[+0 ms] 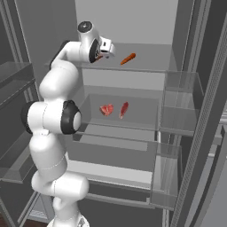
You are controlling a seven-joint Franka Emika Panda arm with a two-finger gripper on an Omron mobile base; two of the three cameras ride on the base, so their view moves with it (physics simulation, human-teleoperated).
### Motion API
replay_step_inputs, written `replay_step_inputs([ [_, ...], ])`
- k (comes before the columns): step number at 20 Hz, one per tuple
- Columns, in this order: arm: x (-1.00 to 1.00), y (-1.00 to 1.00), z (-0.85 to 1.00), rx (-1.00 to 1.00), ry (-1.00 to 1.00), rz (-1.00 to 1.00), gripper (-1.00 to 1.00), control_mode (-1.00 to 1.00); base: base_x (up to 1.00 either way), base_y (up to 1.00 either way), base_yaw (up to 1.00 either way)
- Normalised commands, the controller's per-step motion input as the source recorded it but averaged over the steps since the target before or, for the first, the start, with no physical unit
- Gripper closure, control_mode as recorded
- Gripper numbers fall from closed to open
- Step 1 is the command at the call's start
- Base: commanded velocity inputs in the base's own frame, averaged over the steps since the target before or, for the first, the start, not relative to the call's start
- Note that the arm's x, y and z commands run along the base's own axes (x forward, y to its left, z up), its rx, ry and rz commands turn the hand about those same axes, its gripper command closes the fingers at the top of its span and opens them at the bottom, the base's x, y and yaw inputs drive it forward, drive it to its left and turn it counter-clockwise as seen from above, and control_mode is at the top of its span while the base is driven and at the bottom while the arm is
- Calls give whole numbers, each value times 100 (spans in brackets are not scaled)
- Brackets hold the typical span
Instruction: Place one carrot and one steak in each tupperware on the nearby counter, to pack two identical lunches.
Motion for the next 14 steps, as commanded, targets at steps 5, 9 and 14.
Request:
replay_step_inputs([
  [5, 0, 0, -85, 0, 4, 1, 100, -100, 0, 0, 0],
  [9, 0, -8, -53, 0, 0, 4, 100, -100, 0, 0, 0],
  [14, -6, -23, -25, 1, 0, 9, 100, -100, 0, 0, 0],
])
